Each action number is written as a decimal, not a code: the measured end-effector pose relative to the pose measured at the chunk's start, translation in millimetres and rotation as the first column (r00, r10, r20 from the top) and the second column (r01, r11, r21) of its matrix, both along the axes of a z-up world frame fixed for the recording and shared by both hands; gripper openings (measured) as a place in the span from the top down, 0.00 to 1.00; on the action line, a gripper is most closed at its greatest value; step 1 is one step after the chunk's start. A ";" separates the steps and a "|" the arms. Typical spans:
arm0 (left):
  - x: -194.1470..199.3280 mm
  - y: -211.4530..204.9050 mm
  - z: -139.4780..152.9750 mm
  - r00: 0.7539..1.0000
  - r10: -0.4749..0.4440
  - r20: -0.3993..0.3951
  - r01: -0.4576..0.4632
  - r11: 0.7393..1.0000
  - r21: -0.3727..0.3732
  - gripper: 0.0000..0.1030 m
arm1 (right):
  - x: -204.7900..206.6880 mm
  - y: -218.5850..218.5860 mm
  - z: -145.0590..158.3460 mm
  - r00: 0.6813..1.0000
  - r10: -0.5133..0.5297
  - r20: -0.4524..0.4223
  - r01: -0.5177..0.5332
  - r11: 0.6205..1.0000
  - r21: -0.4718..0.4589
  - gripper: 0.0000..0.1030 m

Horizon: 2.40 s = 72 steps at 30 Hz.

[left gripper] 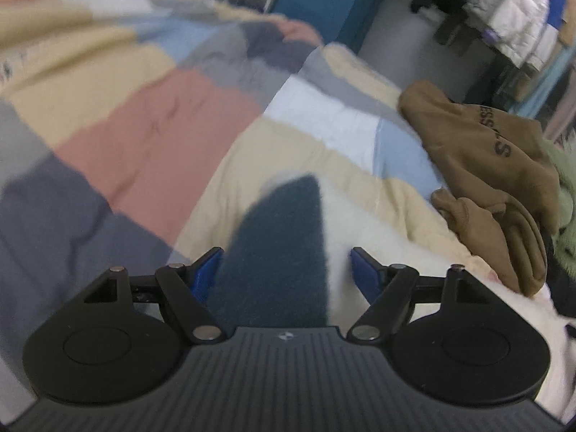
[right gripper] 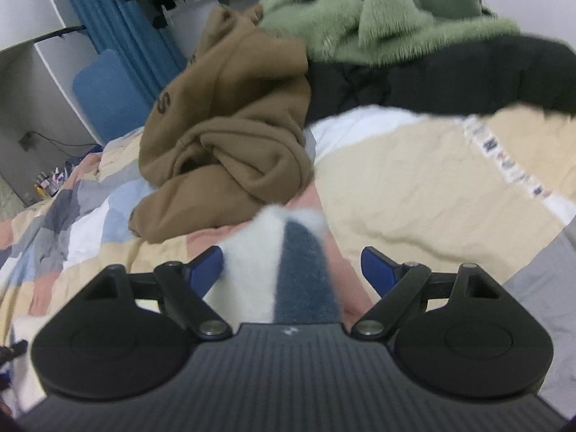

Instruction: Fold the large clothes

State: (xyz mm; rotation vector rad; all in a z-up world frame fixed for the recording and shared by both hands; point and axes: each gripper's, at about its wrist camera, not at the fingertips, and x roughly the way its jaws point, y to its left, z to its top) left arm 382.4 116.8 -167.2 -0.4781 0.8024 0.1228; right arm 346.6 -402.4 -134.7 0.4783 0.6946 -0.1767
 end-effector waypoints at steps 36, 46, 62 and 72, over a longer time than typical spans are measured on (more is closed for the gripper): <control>-118.6 -66.7 57.9 0.989 -0.084 0.118 0.118 0.939 -0.323 0.17 | -84.9 107.2 -77.5 0.991 0.131 -0.005 -0.087 0.690 0.719 0.12; -96.3 -74.4 -32.3 0.983 -0.112 -0.147 -0.001 0.794 -0.608 0.10 | -73.7 102.5 -90.3 0.999 0.035 0.009 -0.027 0.553 0.833 0.07; -101.4 -12.7 -71.0 0.963 0.227 -0.145 -0.256 0.603 -0.756 0.11 | -77.3 80.3 -98.2 0.991 -0.132 -0.024 0.095 0.563 0.821 0.09; -102.6 -19.9 -50.0 0.974 0.219 -0.064 -0.212 0.758 -0.617 0.43 | -53.6 79.0 -87.8 0.994 -0.112 0.018 0.065 0.696 0.715 0.27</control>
